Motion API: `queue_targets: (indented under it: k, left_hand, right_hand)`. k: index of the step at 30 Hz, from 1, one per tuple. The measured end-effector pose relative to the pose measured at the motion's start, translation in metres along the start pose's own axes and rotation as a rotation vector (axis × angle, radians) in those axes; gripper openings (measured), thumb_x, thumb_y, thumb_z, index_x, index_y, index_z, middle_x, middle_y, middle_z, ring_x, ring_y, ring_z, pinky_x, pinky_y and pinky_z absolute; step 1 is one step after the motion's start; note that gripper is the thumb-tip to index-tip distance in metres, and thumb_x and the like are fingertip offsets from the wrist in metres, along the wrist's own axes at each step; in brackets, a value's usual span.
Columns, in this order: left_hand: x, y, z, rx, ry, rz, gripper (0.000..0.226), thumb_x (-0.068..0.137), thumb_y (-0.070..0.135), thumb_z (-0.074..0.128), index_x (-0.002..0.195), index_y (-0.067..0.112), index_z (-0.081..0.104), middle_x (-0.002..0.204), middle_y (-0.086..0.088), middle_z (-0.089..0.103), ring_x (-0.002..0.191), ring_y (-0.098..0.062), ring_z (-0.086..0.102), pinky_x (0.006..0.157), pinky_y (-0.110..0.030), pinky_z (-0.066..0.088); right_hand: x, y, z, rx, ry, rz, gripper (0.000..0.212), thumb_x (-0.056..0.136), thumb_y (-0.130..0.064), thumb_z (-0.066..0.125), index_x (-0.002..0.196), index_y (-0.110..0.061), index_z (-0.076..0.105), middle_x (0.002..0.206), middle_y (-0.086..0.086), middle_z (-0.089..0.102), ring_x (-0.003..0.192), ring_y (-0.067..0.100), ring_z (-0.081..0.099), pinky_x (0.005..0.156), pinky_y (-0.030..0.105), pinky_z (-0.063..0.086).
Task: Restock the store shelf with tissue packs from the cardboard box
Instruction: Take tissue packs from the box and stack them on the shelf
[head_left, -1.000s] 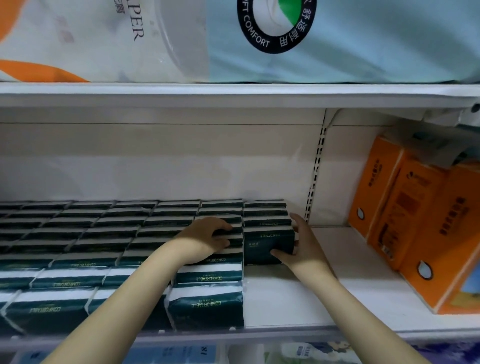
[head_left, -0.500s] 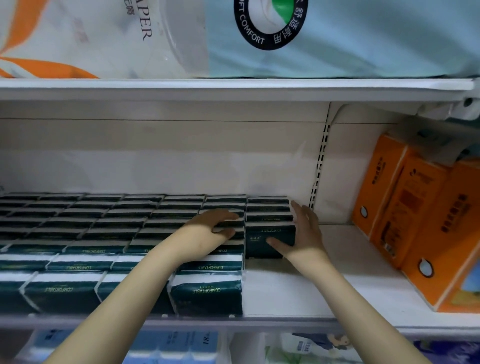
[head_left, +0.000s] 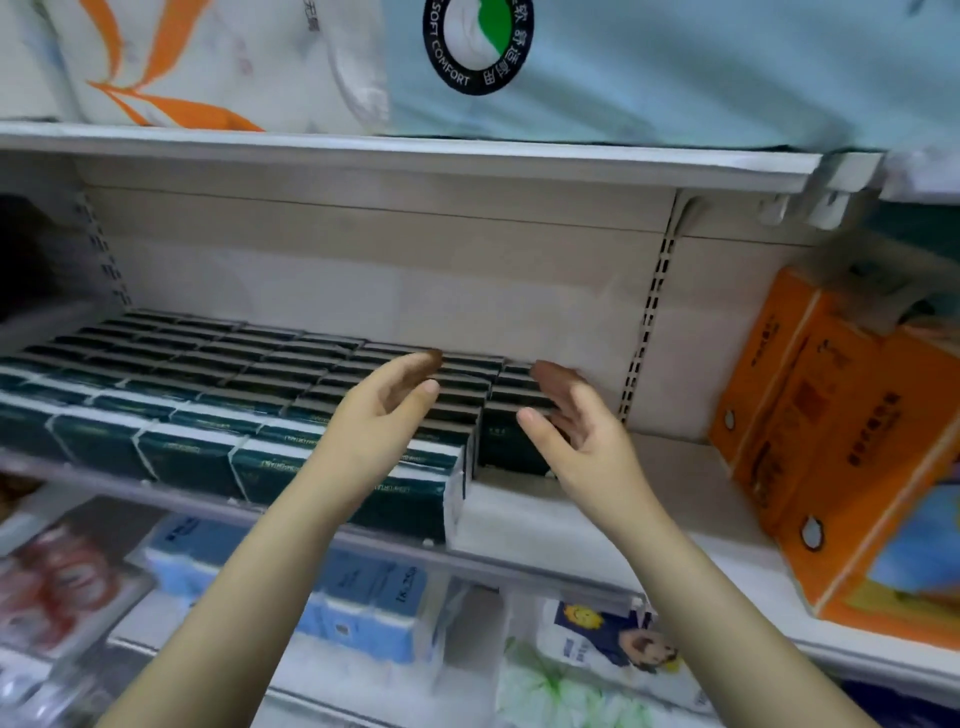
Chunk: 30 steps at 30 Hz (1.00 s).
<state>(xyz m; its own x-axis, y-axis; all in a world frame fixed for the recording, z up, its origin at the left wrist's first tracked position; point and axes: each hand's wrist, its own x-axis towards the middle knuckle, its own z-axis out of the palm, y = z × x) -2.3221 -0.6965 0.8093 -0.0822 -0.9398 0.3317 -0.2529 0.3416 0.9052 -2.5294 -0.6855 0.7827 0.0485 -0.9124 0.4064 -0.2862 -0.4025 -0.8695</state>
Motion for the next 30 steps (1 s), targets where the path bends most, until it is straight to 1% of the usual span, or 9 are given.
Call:
queue_targets:
  k: [2, 7, 12, 15, 17, 20, 25, 28, 30]
  left_hand:
    - [-0.021, 0.005, 0.005, -0.027, 0.068, 0.005, 0.032, 0.099, 0.017, 0.052, 0.128, 0.029, 0.057, 0.125, 0.019, 0.061, 0.118, 0.006, 0.054, 0.091, -0.004, 0.042]
    - [-0.081, 0.011, 0.005, -0.022, 0.178, -0.024, 0.031, 0.099, 0.016, 0.051, 0.127, 0.030, 0.056, 0.127, 0.018, 0.060, 0.117, 0.008, 0.054, 0.091, -0.004, 0.042]
    - [-0.157, 0.003, -0.016, 0.049, 0.315, -0.133, 0.031, 0.100, 0.017, 0.051, 0.126, 0.033, 0.056, 0.126, 0.023, 0.058, 0.116, 0.012, 0.052, 0.086, -0.002, 0.042]
    - [-0.202, -0.004, -0.033, 0.068, 0.402, -0.216, 0.030, 0.099, 0.017, 0.051, 0.126, 0.029, 0.057, 0.127, 0.020, 0.059, 0.117, 0.010, 0.052, 0.084, -0.001, 0.042]
    - [-0.226, -0.009, -0.043, 0.086, 0.439, -0.265, 0.030, 0.099, 0.018, 0.052, 0.128, 0.027, 0.058, 0.129, 0.016, 0.059, 0.117, 0.010, 0.053, 0.083, 0.000, 0.041]
    - [-0.253, -0.020, -0.058, 0.092, 0.481, -0.318, 0.032, 0.099, 0.019, 0.051, 0.130, 0.025, 0.057, 0.126, 0.019, 0.059, 0.109, 0.017, 0.053, 0.077, 0.002, 0.041]
    - [-0.285, -0.051, -0.088, 0.071, 0.510, -0.400, 0.033, 0.099, 0.021, 0.052, 0.132, 0.027, 0.056, 0.127, 0.023, 0.057, 0.110, 0.018, 0.052, 0.080, 0.003, 0.040]
    - [-0.308, -0.084, -0.122, 0.046, 0.542, -0.478, 0.031, 0.099, 0.020, 0.052, 0.129, 0.029, 0.056, 0.126, 0.021, 0.059, 0.111, 0.015, 0.053, 0.082, 0.001, 0.041]
    - [-0.326, -0.106, -0.152, 0.015, 0.573, -0.535, 0.031, 0.099, 0.020, 0.052, 0.128, 0.028, 0.056, 0.125, 0.021, 0.058, 0.106, 0.019, 0.054, 0.078, 0.001, 0.041]
  right_hand:
    - [-0.014, -0.008, -0.008, 0.026, -0.049, -0.026, 0.067, 0.081, -0.056, 0.057, 0.142, -0.031, 0.044, 0.142, -0.020, 0.048, 0.132, -0.003, 0.042, 0.114, 0.031, 0.035]
    - [-0.039, -0.025, -0.008, 0.153, -0.137, -0.081, 0.056, 0.085, -0.043, 0.056, 0.139, -0.030, 0.045, 0.139, -0.021, 0.049, 0.130, -0.008, 0.043, 0.112, 0.024, 0.035]
    - [-0.073, -0.025, 0.032, 0.275, -0.302, -0.082, 0.050, 0.087, -0.040, 0.055, 0.135, -0.029, 0.048, 0.138, -0.017, 0.052, 0.128, -0.006, 0.046, 0.108, 0.017, 0.036]
    - [-0.098, -0.024, 0.063, 0.309, -0.389, -0.047, 0.050, 0.090, -0.039, 0.054, 0.137, -0.022, 0.050, 0.139, -0.012, 0.053, 0.128, -0.003, 0.047, 0.107, 0.016, 0.038]
    - [-0.112, -0.026, 0.081, 0.325, -0.448, -0.024, 0.044, 0.095, -0.033, 0.052, 0.137, -0.019, 0.052, 0.138, -0.010, 0.054, 0.126, -0.003, 0.049, 0.103, 0.011, 0.039]
    - [-0.125, -0.028, 0.106, 0.321, -0.526, -0.011, 0.035, 0.099, -0.025, 0.049, 0.133, -0.017, 0.055, 0.133, -0.011, 0.058, 0.121, -0.006, 0.051, 0.098, 0.009, 0.040]
    - [-0.141, -0.020, 0.159, 0.288, -0.660, 0.070, 0.030, 0.101, -0.028, 0.047, 0.130, -0.027, 0.057, 0.128, -0.021, 0.060, 0.121, -0.007, 0.051, 0.105, 0.022, 0.041]
    - [-0.154, -0.012, 0.218, 0.294, -0.697, 0.153, 0.027, 0.102, -0.023, 0.047, 0.125, -0.026, 0.060, 0.127, -0.017, 0.062, 0.121, -0.005, 0.053, 0.109, 0.031, 0.042]
    - [-0.163, -0.009, 0.264, 0.292, -0.719, 0.213, 0.024, 0.101, -0.021, 0.048, 0.121, -0.027, 0.061, 0.126, -0.014, 0.063, 0.120, -0.002, 0.055, 0.109, 0.035, 0.042]
